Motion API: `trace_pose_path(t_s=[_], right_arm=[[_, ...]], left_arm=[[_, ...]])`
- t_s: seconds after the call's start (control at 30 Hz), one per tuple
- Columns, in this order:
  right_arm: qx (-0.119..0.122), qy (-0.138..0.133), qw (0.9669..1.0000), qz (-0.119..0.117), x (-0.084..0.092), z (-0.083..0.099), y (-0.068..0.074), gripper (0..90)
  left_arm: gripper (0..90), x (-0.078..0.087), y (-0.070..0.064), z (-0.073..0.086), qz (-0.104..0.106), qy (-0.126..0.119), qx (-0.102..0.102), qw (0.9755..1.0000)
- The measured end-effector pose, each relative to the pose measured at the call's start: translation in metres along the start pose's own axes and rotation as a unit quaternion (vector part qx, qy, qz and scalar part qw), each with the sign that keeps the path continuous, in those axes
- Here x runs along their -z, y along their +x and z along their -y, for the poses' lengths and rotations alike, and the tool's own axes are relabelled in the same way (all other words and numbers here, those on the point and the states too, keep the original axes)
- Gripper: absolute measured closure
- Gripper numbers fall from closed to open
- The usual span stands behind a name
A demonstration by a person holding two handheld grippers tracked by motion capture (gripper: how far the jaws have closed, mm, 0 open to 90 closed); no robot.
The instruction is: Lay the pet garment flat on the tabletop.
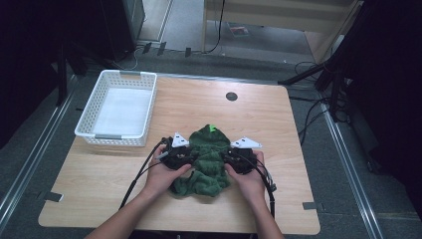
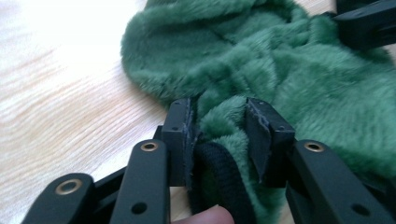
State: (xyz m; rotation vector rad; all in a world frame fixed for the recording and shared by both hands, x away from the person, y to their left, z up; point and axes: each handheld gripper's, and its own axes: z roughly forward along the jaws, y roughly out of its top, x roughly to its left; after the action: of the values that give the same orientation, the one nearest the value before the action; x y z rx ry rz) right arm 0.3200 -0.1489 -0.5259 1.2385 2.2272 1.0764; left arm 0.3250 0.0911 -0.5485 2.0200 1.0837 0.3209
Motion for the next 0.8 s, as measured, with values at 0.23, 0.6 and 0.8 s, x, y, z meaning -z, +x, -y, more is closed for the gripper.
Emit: trace_pose_path(t_s=[0.23,0.6,0.8], right_arm=[[-0.017,0.043,0.9989,-0.003,0.007,0.015,-0.012,82.6],[-0.017,0.045,0.9988,0.013,0.002,0.02,-0.017,85.3],[-0.029,0.034,0.9988,0.017,0.001,0.02,-0.021,85.5]], left_arm=[[56.9,0.0,0.0,0.002,-0.003,-0.01,0.003,0.9999],[81.2,0.003,-0.005,0.006,-0.009,-0.02,-0.028,0.9994],[81.6,-0.001,0.0,0.002,-0.024,-0.01,-0.002,0.9997]])
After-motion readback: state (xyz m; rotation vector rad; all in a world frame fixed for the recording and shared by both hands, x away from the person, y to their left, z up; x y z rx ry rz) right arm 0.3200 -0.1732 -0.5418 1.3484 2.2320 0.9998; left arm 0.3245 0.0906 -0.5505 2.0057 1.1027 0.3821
